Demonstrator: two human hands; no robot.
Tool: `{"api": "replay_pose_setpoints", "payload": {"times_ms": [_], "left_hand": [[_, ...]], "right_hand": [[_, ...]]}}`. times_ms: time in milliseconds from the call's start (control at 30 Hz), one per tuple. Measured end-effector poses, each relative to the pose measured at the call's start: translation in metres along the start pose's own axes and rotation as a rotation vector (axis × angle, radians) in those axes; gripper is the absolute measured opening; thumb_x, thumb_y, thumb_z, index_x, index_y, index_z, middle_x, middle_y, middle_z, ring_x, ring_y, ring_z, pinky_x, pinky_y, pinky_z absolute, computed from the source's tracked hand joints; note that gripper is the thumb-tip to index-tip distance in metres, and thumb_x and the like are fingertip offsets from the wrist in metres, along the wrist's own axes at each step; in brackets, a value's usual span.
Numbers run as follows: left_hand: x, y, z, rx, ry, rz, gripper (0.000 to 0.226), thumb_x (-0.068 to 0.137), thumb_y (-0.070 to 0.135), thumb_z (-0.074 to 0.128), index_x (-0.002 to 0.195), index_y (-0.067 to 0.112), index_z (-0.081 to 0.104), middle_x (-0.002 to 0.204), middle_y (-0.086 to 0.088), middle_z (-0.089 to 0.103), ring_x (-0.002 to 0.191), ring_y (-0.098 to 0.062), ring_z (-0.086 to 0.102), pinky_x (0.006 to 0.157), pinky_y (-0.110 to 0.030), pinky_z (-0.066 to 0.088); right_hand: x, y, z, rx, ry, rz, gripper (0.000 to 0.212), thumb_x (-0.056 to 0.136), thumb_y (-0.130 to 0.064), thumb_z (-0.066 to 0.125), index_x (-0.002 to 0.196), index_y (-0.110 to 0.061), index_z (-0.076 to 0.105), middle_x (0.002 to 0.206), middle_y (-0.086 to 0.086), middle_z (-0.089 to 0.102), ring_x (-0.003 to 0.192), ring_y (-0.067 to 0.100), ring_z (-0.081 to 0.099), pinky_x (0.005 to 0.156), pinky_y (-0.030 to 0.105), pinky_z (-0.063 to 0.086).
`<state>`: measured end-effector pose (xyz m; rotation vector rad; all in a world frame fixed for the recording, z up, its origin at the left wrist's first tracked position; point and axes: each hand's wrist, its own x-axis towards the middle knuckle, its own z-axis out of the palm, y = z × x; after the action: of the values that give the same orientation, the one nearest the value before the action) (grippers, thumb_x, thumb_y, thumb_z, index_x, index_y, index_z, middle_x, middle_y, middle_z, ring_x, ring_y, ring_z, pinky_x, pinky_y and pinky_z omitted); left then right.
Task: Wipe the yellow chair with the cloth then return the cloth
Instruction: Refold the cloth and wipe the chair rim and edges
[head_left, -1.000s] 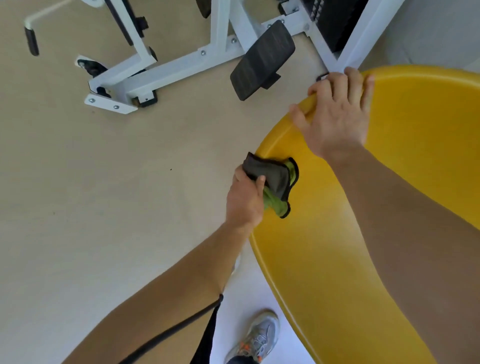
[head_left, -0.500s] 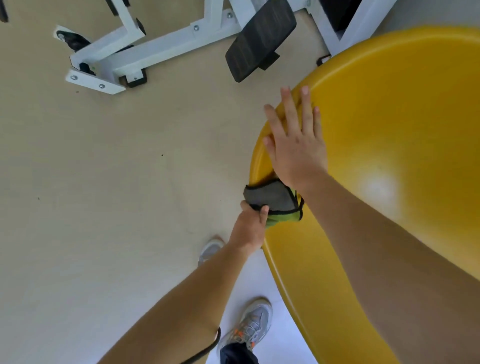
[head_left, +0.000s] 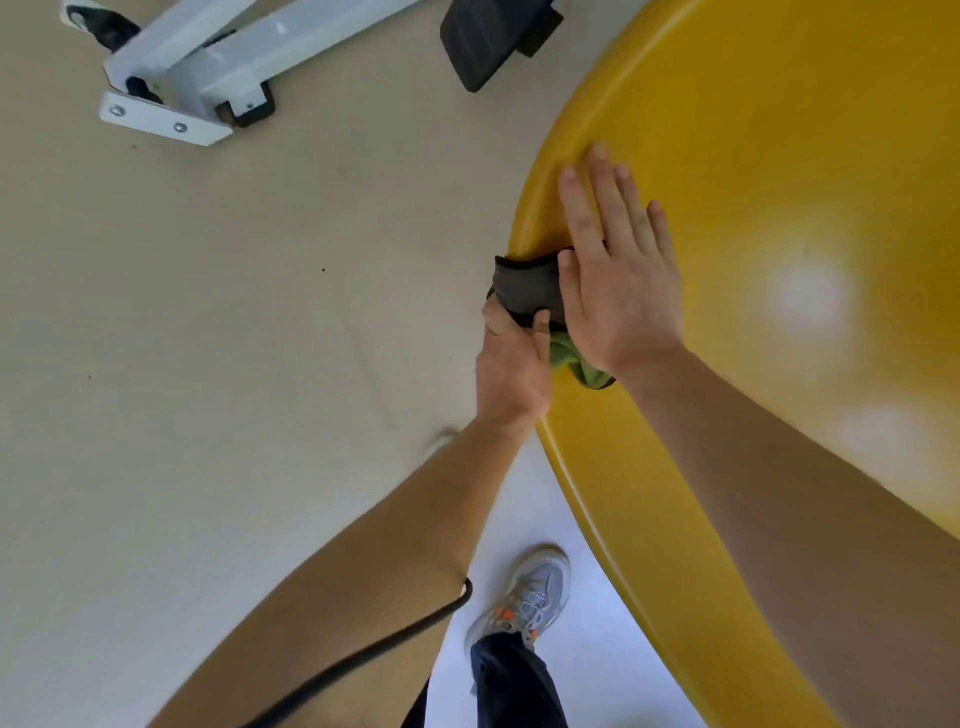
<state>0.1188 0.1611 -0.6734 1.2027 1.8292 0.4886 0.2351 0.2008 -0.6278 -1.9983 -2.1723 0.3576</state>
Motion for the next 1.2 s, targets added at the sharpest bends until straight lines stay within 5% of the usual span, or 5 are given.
{"api": "replay_pose_setpoints", "payload": {"times_ms": [267, 533, 833, 967, 1200], "left_hand": [[-0.089, -0.051, 0.034, -0.005, -0.234, -0.277, 0.041, 0.105, 0.040, 0.039, 0.127, 0.006, 0.035, 0.120, -0.017, 0.063, 0.109, -0.037, 0.062, 0.074, -0.029, 0.038], [-0.019, -0.005, 0.005, -0.061, -0.024, -0.105, 0.045, 0.105, 0.038, 0.040, 0.136, 0.007, 0.031, 0.127, -0.012, 0.061, 0.108, -0.028, 0.061, 0.083, -0.030, 0.046], [-0.177, -0.111, 0.074, 0.274, -0.737, -0.333, 0.054, 0.106, 0.044, 0.037, 0.114, -0.005, 0.058, 0.110, -0.030, 0.066, 0.105, -0.042, 0.063, 0.086, -0.045, 0.051], [-0.169, -0.103, 0.055, 0.331, -0.599, -0.264, 0.052, 0.104, 0.044, 0.042, 0.125, -0.001, 0.058, 0.124, -0.023, 0.064, 0.115, -0.040, 0.059, 0.092, -0.040, 0.047], [-0.080, -0.038, 0.012, 0.050, -0.167, -0.303, 0.045, 0.103, 0.035, 0.050, 0.132, 0.001, 0.047, 0.129, -0.016, 0.059, 0.118, -0.032, 0.057, 0.083, -0.029, 0.040]], "right_hand": [[-0.206, 0.008, 0.083, 0.601, -0.151, 0.848, 0.072, 0.100, -0.048, 0.022, 0.161, -0.012, 0.010, 0.165, 0.012, 0.026, 0.148, 0.033, 0.029, 0.119, 0.044, 0.028], [-0.240, -0.008, 0.096, 0.628, -0.183, 0.903, 0.084, 0.088, -0.057, 0.020, 0.162, -0.016, 0.012, 0.167, 0.005, 0.023, 0.153, 0.022, 0.021, 0.123, 0.045, 0.022], [-0.289, -0.018, 0.082, 0.570, 0.039, 1.232, 0.070, 0.092, -0.032, 0.036, 0.155, -0.004, 0.027, 0.151, 0.021, 0.041, 0.136, 0.040, 0.038, 0.112, 0.048, 0.031], [-0.322, -0.069, 0.065, 0.614, 0.156, 1.626, 0.054, 0.095, -0.018, 0.051, 0.146, -0.006, 0.037, 0.136, 0.021, 0.044, 0.121, 0.043, 0.044, 0.091, 0.046, 0.038], [-0.232, -0.106, 0.056, 2.000, -0.067, 1.810, 0.052, 0.095, -0.061, 0.051, 0.120, -0.016, 0.060, 0.121, 0.006, 0.065, 0.111, 0.023, 0.063, 0.099, 0.047, 0.051]]}}
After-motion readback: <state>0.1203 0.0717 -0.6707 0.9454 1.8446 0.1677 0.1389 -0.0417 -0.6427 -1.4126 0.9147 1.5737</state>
